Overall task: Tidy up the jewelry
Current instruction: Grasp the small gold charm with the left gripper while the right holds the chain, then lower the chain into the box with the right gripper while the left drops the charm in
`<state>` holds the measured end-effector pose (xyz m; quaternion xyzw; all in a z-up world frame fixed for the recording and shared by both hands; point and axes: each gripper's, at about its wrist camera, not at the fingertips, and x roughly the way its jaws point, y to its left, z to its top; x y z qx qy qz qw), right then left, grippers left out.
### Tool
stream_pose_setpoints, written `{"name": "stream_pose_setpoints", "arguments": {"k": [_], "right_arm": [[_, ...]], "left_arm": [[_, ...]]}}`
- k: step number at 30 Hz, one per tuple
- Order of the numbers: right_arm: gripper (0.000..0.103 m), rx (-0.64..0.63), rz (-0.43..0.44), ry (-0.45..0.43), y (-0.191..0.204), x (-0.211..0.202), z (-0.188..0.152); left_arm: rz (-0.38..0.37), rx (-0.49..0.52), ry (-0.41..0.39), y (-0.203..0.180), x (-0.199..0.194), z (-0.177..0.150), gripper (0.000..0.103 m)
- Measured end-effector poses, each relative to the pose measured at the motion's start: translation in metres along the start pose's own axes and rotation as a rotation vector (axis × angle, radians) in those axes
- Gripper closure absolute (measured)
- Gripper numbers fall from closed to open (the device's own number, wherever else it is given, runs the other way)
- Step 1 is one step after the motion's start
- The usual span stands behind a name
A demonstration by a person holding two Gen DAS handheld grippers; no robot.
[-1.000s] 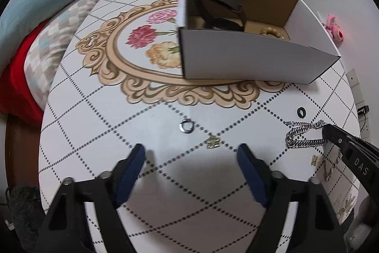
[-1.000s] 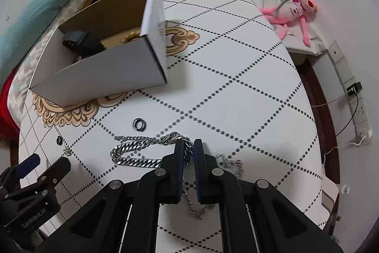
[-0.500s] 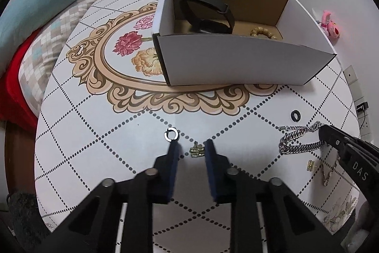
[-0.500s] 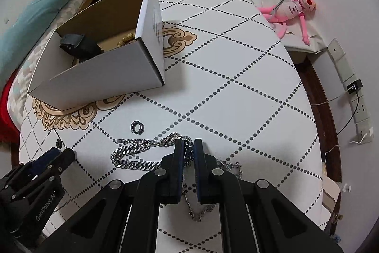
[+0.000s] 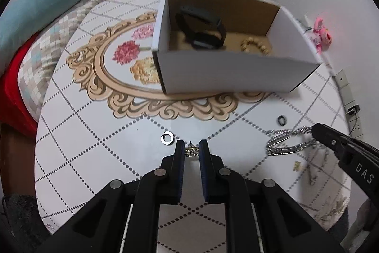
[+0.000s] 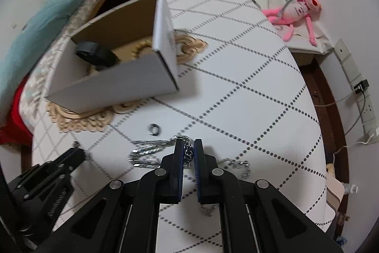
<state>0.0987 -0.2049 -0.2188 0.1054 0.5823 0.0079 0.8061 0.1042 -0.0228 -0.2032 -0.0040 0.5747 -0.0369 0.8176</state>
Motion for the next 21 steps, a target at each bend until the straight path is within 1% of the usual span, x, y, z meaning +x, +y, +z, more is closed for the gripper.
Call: {"name": "stream_pose_setpoints", "arguments": {"k": [4,7,8,12,17,21], "right_arm": [[0.095,-0.023,0.062,-0.018,0.009,-0.019,0.006],[0.095,-0.049,0.105,-0.037,0.018,-0.036,0.013],[0.095,-0.060,0.119,-0.047,0.021,-0.045,0.017],[0.095,-0.090,0.182,-0.086,0.028,-0.077,0.037],[0.095,-0.126,0.237,-0.141,0.038,-0.110,0.076],[0.095,-0.165,0.220,-0.162,0.047,-0.110,0.112]], "left_arm": [[-0.033,0.003,-0.042,-0.003,-0.025,0.011,0.093],[-0.063,0.000,-0.077,-0.003,-0.047,0.026,0.094],[-0.082,-0.004,-0.087,-0.003,-0.055,0.034,0.093],[-0.117,-0.006,-0.118,0.001,-0.074,0.061,0.093],[-0.129,0.001,-0.123,0.004,-0.075,0.092,0.093],[-0.117,0.007,-0.089,0.007,-0.057,0.110,0.093]]}}
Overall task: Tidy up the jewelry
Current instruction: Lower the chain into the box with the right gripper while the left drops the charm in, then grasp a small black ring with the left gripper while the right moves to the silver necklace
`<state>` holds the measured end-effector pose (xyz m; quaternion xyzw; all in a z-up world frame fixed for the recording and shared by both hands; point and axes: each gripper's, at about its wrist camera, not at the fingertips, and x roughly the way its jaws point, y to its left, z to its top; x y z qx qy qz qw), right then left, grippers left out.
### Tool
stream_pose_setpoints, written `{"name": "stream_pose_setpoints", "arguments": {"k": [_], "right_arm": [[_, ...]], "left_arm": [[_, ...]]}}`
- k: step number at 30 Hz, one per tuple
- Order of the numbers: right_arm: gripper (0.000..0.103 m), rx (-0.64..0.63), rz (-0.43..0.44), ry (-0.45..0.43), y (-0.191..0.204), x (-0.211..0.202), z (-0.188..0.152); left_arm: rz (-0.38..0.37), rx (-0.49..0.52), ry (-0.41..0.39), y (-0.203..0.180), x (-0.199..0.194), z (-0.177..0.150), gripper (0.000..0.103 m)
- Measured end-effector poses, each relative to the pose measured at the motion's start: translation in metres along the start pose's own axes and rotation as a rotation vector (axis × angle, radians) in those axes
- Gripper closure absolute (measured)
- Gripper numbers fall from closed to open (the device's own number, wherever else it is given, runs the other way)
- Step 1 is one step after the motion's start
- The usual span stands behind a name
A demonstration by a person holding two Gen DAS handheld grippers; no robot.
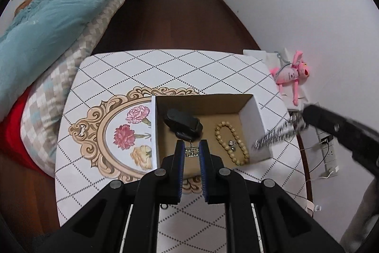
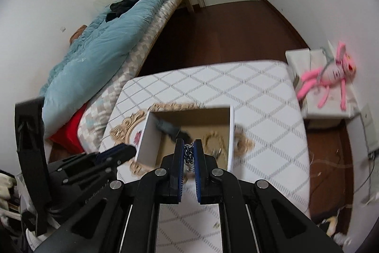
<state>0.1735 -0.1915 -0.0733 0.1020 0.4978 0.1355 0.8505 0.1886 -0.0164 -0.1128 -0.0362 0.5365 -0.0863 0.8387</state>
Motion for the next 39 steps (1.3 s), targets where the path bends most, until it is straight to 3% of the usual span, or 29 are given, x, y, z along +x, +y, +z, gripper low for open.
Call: {"name": "stream_pose_setpoints", "arguments": {"k": [5,12,15,17,21,23,24,25,29,31,33,35,39], "right_arm": [[0.095,-0.038,-0.041,0.061,-0.004,0.040,0.034],[0.095,-0.047,-0.055,0.145,-0.009,0.085,0.052],[0.095,-0.044,-0.023,0.184,-0.005,0.099,0.060],[0.095,-0.047,-0.005,0.214,0.000,0.108,0.064],[0.093,0.016,0.042,0.295,-0.001,0.127,0.069],[0.080,0.030,0.043,0.315,-0.004,0.131,0.070],[0.063,0.039,0.033,0.315,-0.007,0.131,0.070],[0.053,0.043,0.024,0.310,-0.008,0.130,0.070],[0.039,0.031,-0.057,0.265,-0.018,0.116,0.064],[0.014,-0.006,-0.152,0.235,-0.019,0.106,0.055],[0.007,-0.048,-0.245,0.207,-0.019,0.100,0.045],[0.007,-0.082,-0.314,0.194,-0.022,0.096,0.034],[0.002,-0.097,-0.353,0.212,-0.026,0.098,0.011]], "left_arm": [[-0.007,-0.022,0.060,0.006,0.026,0.007,0.093],[0.010,-0.055,0.112,0.010,0.038,0.015,0.087],[0.026,-0.091,0.105,0.017,0.035,0.020,0.066],[0.054,-0.112,0.089,0.023,0.031,0.022,0.033],[0.096,-0.132,0.073,0.031,0.025,0.024,0.026],[0.129,-0.128,0.068,0.035,0.024,0.025,0.012],[0.142,-0.124,0.064,0.035,0.023,0.025,0.007],[0.155,-0.121,0.058,0.036,0.023,0.025,0.003],[0.215,-0.097,0.041,0.038,0.024,0.022,0.000],[0.246,-0.073,0.028,0.036,0.026,0.017,0.000],[0.267,-0.052,0.016,0.033,0.027,0.012,0.000],[0.275,-0.043,0.012,0.031,0.029,0.009,0.000],[0.275,-0.042,0.018,0.029,0.031,0.005,0.000]]}}
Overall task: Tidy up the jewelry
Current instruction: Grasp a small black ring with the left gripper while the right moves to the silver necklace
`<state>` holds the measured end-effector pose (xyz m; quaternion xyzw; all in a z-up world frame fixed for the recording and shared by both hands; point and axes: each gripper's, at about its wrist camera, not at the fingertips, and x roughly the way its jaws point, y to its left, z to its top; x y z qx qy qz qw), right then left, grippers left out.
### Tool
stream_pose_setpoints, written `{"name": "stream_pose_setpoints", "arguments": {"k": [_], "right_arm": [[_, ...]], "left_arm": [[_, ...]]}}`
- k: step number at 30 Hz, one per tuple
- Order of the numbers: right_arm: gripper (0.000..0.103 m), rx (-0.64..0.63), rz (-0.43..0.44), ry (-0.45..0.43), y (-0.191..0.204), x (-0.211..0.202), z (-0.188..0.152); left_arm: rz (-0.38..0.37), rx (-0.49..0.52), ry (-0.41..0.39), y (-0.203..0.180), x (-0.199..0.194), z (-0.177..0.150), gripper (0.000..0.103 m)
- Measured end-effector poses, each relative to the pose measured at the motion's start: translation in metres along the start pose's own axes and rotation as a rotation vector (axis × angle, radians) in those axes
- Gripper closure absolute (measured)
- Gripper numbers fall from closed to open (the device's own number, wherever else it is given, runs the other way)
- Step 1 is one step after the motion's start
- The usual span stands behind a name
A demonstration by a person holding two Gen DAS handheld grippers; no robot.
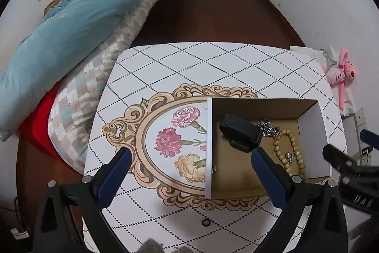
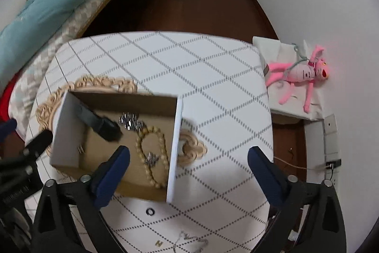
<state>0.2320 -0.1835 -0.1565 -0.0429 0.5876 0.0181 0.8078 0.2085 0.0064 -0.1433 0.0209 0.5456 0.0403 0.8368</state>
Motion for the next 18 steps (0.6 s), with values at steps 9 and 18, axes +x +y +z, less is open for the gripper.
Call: {"name": "stream_pose_setpoints", "arguments": {"k": [9,18], "right_arm": [[0.002,0.036,-0.006,-0.032,-0.002,-0.009,-0.017],[0.002,0.059,0.011,-0.146,0.000,-0.065,-0.030]], "left_arm": [[0.005,-0.013,-0.023,0.002,-0.016,-0.007,0.000],[-0.021,-0.014,-0.116,0.002,-0.070,-0.018,0.000]]}}
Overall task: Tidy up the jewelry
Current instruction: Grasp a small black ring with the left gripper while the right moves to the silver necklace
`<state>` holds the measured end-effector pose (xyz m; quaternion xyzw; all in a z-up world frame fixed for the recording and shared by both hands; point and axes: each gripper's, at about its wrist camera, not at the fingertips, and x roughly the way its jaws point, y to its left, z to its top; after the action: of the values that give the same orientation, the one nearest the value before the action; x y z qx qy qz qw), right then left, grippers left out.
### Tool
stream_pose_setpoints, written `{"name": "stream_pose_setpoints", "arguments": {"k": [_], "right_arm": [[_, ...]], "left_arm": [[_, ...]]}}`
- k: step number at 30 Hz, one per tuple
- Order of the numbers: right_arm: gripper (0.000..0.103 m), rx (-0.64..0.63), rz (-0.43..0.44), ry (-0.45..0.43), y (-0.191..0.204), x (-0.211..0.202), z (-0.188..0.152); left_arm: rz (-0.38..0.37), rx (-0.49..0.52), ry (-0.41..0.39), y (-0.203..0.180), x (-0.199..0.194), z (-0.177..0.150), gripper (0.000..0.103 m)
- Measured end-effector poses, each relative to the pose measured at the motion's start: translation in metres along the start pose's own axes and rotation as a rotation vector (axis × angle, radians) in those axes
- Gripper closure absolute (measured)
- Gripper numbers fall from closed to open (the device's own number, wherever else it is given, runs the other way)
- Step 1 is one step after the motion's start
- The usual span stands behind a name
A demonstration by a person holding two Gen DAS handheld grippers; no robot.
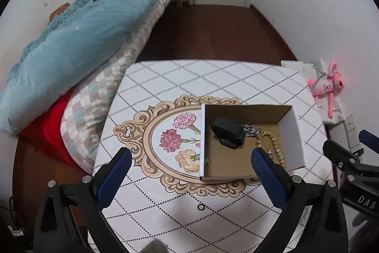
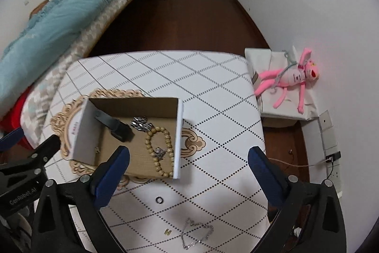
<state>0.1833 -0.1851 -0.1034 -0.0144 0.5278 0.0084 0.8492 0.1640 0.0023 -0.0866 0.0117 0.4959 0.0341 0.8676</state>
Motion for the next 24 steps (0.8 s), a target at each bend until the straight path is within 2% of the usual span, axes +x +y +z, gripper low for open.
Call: {"name": "stream_pose_setpoints", "arguments": {"k": [6,10,13,15,20,21,23,24], "right_arm": [[0.002,0.018,0.024,-0.068,0.003,-0.040,-0.009],[0.002,0.047,0.045,-0.086,-0.002,-0.059,-0.023],[0.002,0.081,0.052,-0.069,-0.009,-0.061,-0.042],[0.002,0.106,0.044,-0.049,-0.016,-0.056,-0.055],[0.003,0.203,0.025,0.060,-0.045,-0.009,-0.100],[0.004,0.221,0.026,0.085,-0.049,0.002,-0.108],[0.016,0.248,0.022,0.140,-0.059,0.027,-0.124],[0.019,0.255,0.014,0.164,-0.062,0.038,-0.130]], "left_arm": [[0.002,-0.010,-0.067,0.007,-0.037,-0.004,0.000],[0.022,-0.019,-0.070,0.010,-0.047,-0.014,0.000],[0.047,-0.023,-0.060,0.010,-0.044,-0.031,0.000],[0.057,-0.030,-0.031,0.010,-0.035,-0.047,0.000],[0.101,-0.012,0.074,0.000,0.009,-0.092,0.000],[0.105,-0.008,0.091,-0.002,0.016,-0.097,0.000],[0.117,0.000,0.128,-0.006,0.034,-0.109,0.000],[0.120,0.003,0.141,-0.008,0.040,-0.114,0.000]]}}
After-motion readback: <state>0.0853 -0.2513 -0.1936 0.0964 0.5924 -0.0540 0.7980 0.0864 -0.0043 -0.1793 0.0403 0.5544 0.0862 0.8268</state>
